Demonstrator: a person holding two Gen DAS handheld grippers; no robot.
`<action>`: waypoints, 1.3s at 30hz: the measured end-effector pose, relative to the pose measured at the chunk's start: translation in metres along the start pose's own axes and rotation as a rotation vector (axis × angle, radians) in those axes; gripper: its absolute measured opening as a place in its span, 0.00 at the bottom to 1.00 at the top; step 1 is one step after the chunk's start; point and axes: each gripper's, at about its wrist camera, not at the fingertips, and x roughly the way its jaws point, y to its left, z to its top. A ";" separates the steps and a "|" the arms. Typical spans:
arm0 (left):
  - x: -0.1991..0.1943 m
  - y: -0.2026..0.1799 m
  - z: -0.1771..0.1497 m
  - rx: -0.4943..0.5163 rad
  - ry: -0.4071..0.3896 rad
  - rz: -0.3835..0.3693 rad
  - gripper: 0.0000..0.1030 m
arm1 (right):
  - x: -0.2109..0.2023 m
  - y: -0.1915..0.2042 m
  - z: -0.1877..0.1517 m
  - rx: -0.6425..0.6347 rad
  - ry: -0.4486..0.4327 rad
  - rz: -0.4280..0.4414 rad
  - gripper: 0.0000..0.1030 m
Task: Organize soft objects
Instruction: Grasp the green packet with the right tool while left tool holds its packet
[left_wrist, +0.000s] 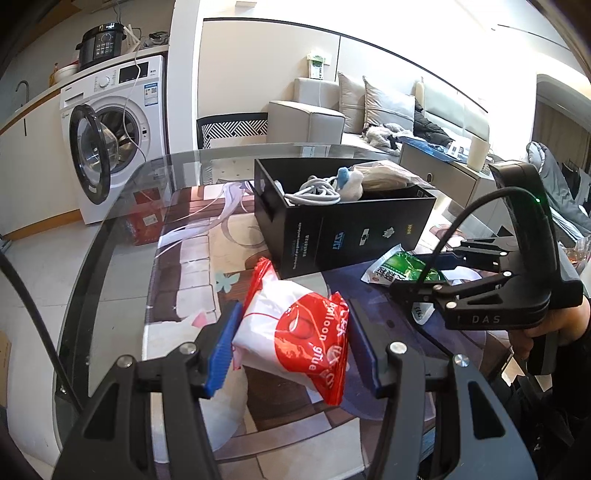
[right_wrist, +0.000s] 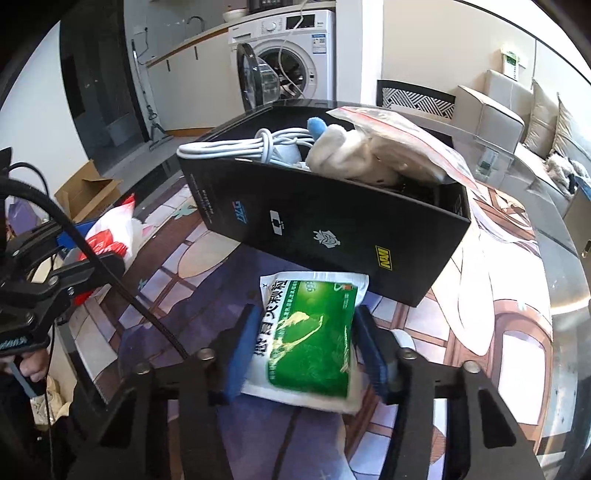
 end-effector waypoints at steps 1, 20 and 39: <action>0.000 0.000 0.000 0.000 0.000 0.000 0.54 | -0.001 -0.001 -0.001 -0.001 -0.001 0.005 0.46; -0.010 -0.009 0.015 0.020 -0.058 -0.010 0.54 | -0.051 -0.010 -0.008 -0.018 -0.146 0.065 0.44; -0.017 -0.021 0.057 0.057 -0.143 -0.028 0.54 | -0.106 -0.025 0.018 0.004 -0.357 0.089 0.44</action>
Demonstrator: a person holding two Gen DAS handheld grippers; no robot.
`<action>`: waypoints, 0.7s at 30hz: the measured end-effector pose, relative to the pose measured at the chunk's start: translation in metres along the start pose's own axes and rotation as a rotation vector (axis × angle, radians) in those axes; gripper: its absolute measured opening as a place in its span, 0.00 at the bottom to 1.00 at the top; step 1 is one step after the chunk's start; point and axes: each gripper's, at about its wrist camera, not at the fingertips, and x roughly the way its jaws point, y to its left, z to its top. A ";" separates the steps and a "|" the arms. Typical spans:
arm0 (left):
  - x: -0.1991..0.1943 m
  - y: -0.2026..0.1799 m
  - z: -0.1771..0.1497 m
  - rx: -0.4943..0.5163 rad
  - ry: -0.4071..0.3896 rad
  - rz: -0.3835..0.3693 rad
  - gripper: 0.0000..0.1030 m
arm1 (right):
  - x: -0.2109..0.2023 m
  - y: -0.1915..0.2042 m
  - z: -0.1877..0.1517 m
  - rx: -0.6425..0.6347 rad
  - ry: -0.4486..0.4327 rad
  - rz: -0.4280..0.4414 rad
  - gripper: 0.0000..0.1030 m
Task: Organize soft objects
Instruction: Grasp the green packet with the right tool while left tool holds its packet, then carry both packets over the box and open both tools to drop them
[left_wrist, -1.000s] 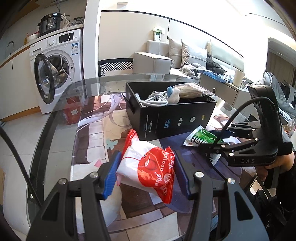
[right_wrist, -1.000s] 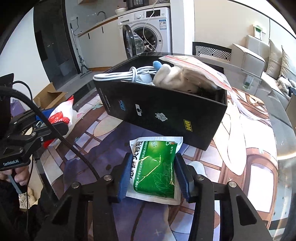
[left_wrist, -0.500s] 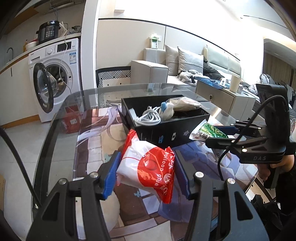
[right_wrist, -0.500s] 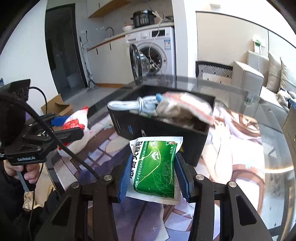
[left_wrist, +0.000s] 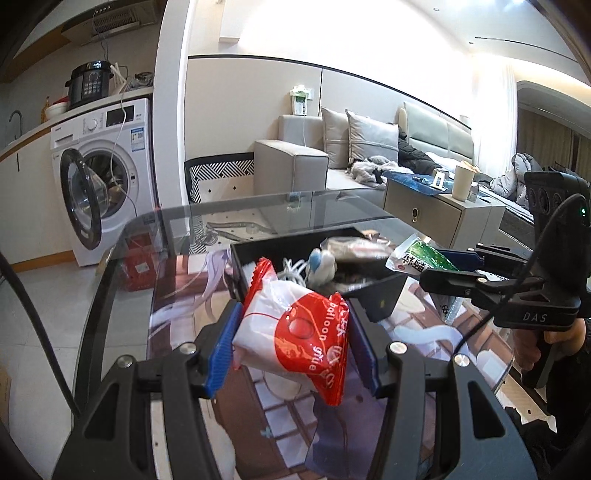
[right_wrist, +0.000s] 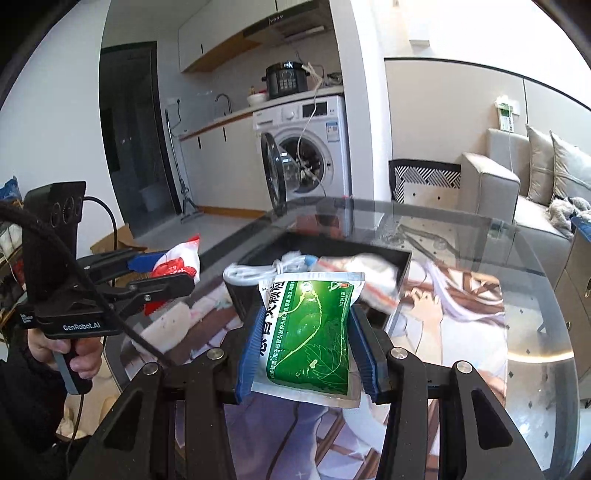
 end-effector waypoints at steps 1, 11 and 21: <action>0.002 0.000 0.003 0.002 -0.002 0.000 0.54 | 0.000 -0.002 0.002 0.001 -0.005 -0.001 0.44; 0.027 0.001 0.025 0.003 -0.001 -0.008 0.54 | 0.009 -0.025 0.017 0.051 -0.027 -0.004 0.44; 0.060 0.004 0.043 0.008 0.010 -0.005 0.54 | 0.039 -0.048 0.037 0.099 -0.002 -0.007 0.44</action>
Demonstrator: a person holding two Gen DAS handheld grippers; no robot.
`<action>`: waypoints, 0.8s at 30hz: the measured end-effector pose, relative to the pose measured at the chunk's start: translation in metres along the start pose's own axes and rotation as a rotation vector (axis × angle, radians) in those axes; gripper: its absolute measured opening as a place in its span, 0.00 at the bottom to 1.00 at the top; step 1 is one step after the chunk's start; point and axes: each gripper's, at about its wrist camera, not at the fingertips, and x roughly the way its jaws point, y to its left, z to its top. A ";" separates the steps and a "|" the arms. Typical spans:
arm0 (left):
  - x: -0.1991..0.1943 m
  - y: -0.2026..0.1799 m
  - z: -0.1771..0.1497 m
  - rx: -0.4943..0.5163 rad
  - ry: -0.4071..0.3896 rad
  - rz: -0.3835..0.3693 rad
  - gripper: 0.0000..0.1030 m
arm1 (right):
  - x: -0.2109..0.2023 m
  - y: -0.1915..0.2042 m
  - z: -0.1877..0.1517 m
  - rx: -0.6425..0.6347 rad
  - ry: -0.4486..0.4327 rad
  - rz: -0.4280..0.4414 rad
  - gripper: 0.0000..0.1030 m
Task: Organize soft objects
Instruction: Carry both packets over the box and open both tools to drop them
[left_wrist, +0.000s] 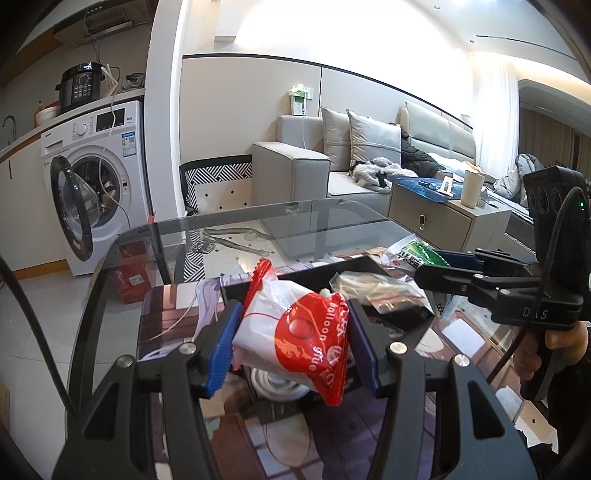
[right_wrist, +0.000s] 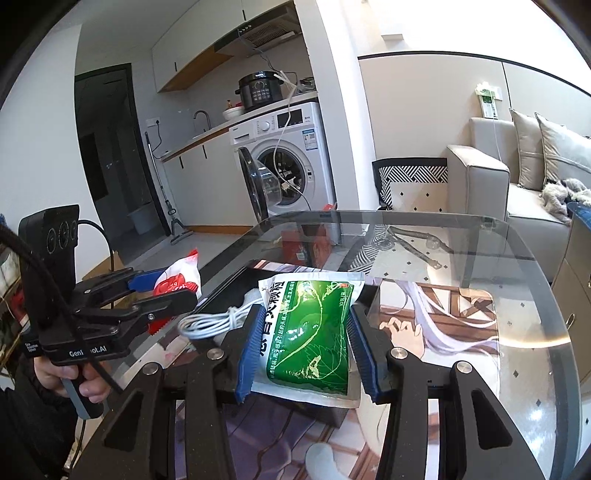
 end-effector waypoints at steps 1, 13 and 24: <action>0.004 0.001 0.001 0.001 0.003 0.003 0.54 | 0.004 0.000 0.001 -0.003 0.006 -0.001 0.44; 0.039 0.004 0.006 0.010 0.052 0.008 0.54 | 0.070 0.005 -0.005 -0.034 0.139 -0.019 0.44; 0.048 0.004 0.003 0.020 0.067 -0.001 0.54 | 0.078 0.006 -0.005 -0.093 0.127 -0.090 0.47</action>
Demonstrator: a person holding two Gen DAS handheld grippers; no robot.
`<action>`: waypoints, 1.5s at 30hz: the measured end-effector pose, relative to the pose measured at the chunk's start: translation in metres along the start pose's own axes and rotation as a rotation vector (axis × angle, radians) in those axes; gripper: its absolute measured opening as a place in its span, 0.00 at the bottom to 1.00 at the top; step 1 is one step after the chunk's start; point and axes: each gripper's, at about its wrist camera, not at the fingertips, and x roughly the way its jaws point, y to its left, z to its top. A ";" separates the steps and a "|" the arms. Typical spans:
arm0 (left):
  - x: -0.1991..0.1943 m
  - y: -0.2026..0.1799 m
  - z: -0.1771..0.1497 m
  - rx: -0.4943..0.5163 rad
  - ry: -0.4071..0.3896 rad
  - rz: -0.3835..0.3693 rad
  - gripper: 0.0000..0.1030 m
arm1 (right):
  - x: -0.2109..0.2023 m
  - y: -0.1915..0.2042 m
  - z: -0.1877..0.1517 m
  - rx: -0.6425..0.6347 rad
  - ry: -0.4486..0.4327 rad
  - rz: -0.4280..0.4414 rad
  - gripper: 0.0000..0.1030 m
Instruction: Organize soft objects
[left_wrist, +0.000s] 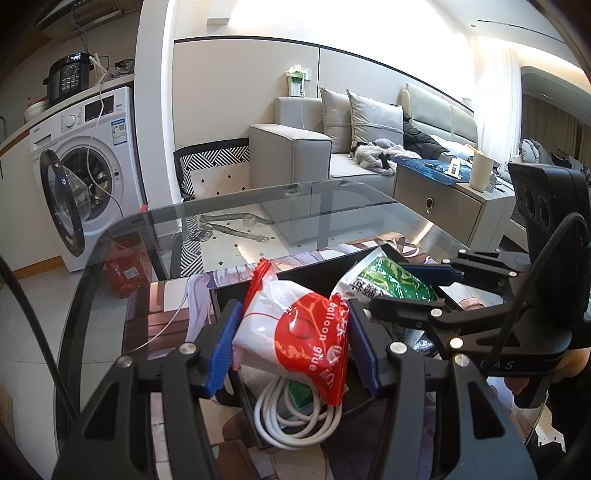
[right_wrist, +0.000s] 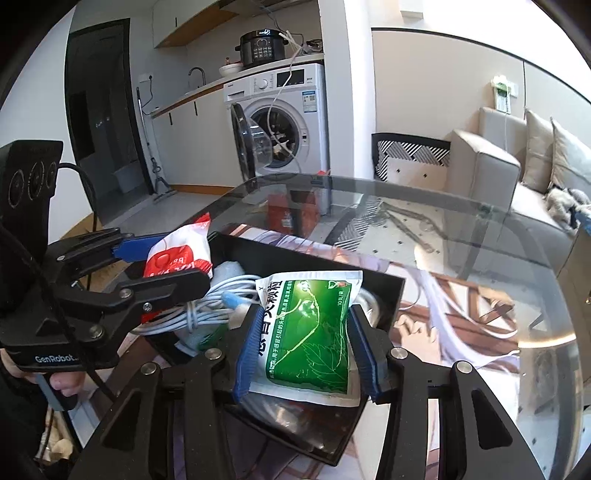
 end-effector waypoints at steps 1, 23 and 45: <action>0.001 0.000 0.000 0.002 0.002 0.000 0.54 | -0.001 0.000 0.000 -0.002 -0.003 -0.003 0.49; -0.022 -0.010 -0.010 -0.002 -0.003 -0.003 1.00 | -0.071 -0.007 -0.034 -0.002 -0.106 -0.013 0.99; -0.070 -0.007 -0.045 -0.077 -0.138 0.145 1.00 | -0.092 0.021 -0.048 -0.013 -0.214 -0.008 1.00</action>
